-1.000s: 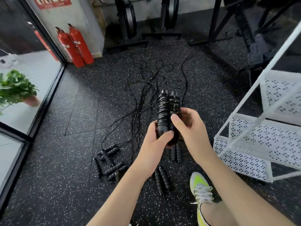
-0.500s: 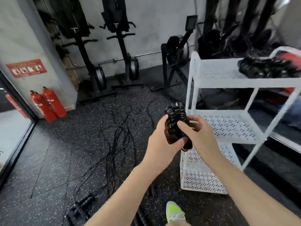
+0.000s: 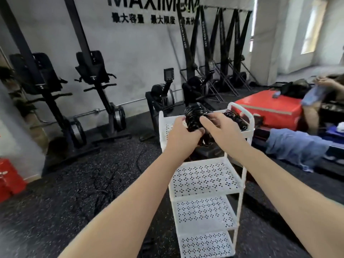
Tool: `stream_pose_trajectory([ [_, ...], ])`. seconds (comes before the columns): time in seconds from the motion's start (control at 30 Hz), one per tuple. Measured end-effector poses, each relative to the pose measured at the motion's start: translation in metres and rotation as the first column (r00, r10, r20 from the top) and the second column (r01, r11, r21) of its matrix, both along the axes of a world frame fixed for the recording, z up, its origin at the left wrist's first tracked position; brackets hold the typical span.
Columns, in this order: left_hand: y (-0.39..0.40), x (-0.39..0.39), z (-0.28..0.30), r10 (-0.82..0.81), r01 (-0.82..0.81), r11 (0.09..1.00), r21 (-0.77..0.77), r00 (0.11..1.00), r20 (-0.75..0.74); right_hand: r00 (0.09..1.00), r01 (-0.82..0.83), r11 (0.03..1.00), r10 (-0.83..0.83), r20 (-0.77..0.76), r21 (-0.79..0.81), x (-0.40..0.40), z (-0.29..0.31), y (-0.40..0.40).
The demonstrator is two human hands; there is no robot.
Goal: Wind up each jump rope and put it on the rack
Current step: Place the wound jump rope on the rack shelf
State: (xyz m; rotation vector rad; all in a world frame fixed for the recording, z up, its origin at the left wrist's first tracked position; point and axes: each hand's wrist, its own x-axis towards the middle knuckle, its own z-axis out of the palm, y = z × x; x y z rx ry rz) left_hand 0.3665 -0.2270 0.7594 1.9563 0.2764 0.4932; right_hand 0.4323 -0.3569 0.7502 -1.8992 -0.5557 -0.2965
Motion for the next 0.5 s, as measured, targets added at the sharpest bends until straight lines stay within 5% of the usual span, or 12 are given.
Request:
stream_pose_trajectory([
  [0.33, 0.019, 0.087, 0.014, 0.039, -0.060, 0.993, -0.098, 0.978, -0.203, 0.968, 0.159, 0.850, -0.034, 0.249, -0.502, 0.086, -0.009, 0.004],
  [0.5, 0.022, 0.115, -0.007, -0.002, -0.024, 0.994, -0.103, 0.970, -0.243, 0.950, 0.174, 0.860, -0.018, 0.312, -0.481, 0.101, -0.023, -0.001],
])
